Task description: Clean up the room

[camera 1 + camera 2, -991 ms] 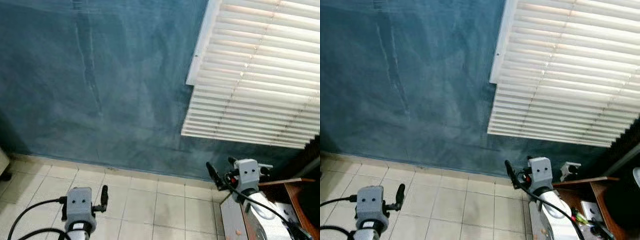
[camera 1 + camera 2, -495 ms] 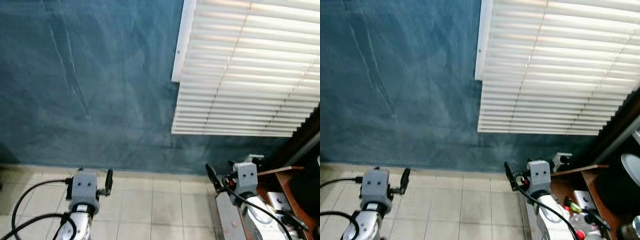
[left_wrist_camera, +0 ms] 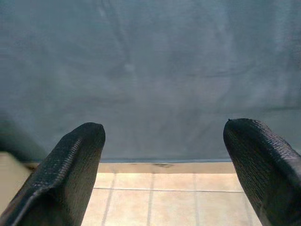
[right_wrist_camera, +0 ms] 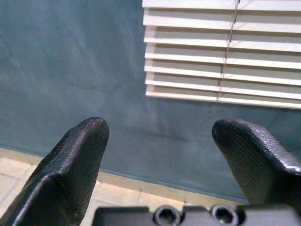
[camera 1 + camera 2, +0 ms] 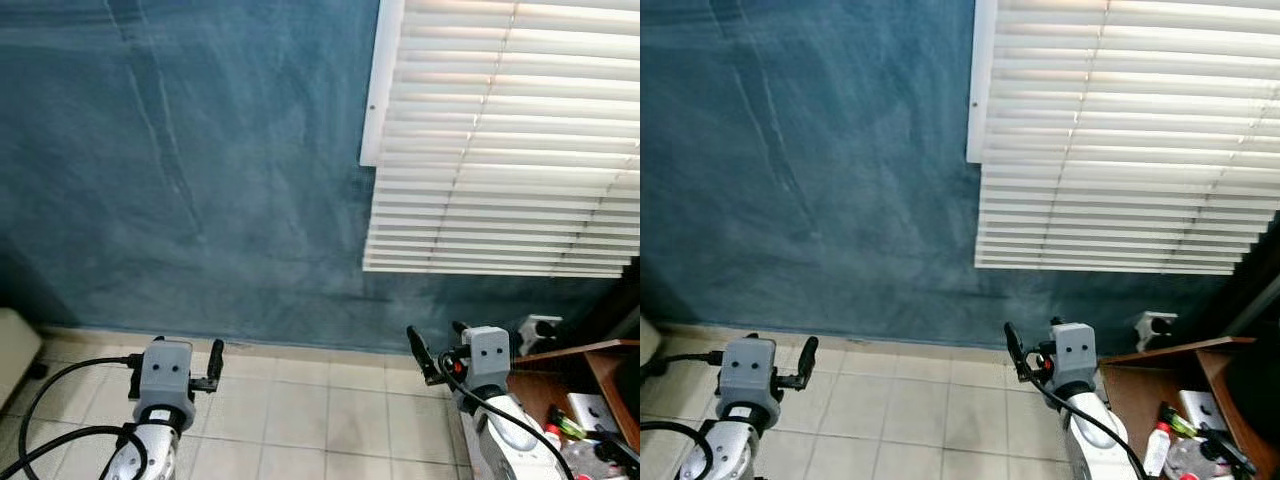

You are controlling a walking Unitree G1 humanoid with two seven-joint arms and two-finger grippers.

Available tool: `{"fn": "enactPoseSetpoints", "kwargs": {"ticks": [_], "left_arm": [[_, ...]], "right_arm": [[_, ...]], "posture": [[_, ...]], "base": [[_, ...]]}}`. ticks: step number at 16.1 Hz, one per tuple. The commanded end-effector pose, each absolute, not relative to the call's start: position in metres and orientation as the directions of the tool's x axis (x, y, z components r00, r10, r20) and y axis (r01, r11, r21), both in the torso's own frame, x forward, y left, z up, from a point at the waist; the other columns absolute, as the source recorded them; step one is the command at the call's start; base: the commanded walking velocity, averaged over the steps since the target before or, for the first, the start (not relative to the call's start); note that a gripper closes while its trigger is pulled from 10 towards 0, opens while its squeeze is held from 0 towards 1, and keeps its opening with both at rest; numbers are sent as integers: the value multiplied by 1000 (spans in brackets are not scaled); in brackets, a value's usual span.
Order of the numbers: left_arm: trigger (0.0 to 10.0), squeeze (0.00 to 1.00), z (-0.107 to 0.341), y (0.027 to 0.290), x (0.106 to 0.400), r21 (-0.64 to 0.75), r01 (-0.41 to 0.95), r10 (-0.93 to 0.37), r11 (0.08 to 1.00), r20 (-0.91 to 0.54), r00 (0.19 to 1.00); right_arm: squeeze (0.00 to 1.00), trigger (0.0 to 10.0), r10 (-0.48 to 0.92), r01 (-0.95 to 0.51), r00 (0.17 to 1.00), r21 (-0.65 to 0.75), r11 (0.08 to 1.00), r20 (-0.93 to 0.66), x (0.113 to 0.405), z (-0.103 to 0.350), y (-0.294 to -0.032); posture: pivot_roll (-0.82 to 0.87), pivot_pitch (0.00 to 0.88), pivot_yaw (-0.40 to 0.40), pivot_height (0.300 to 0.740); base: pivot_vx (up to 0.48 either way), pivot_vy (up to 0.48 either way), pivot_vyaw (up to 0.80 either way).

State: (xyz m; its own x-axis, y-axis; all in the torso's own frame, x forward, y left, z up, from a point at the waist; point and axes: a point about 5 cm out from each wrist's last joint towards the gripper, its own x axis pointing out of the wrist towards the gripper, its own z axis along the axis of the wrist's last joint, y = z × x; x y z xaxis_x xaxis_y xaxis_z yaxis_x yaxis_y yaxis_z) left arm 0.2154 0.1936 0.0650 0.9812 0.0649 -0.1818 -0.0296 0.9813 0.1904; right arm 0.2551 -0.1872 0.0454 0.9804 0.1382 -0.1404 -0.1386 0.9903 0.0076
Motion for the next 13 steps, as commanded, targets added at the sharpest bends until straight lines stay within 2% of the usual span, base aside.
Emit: {"fn": "enactPoseSetpoints", "kwargs": {"ticks": [1, 5, 7, 13], "left_arm": [[10000, 0, 72, 199, 221, 201, -36, 71, 979, -170, 983], [10000, 0, 82, 202, 230, 224, 12, 23, 975, -152, 988], [10000, 0, 82, 203, 231, 223, 14, 21, 975, -157, 987], [10000, 0, 61, 197, 228, 108, -37, 60, 993, -216, 975]], "right_arm": [[0, 10000, 124, -122, 986, 27, 992, -115, 254, 47, -184], [0, 10000, 98, -93, 993, 61, 994, -71, 251, 52, -179], [0, 10000, 96, -92, 993, 59, 994, -70, 250, 52, -179], [0, 10000, 116, -116, 988, 6, 993, -98, 246, 54, -183]], "posture": [[35, 0, 55, 740], [8, 0, 113, 740], [8, 0, 113, 740], [-20, 0, 84, 740]], "base": [[0, 0, 0], [0, 0, 0], [0, 0, 0], [0, 0, 0]]}}
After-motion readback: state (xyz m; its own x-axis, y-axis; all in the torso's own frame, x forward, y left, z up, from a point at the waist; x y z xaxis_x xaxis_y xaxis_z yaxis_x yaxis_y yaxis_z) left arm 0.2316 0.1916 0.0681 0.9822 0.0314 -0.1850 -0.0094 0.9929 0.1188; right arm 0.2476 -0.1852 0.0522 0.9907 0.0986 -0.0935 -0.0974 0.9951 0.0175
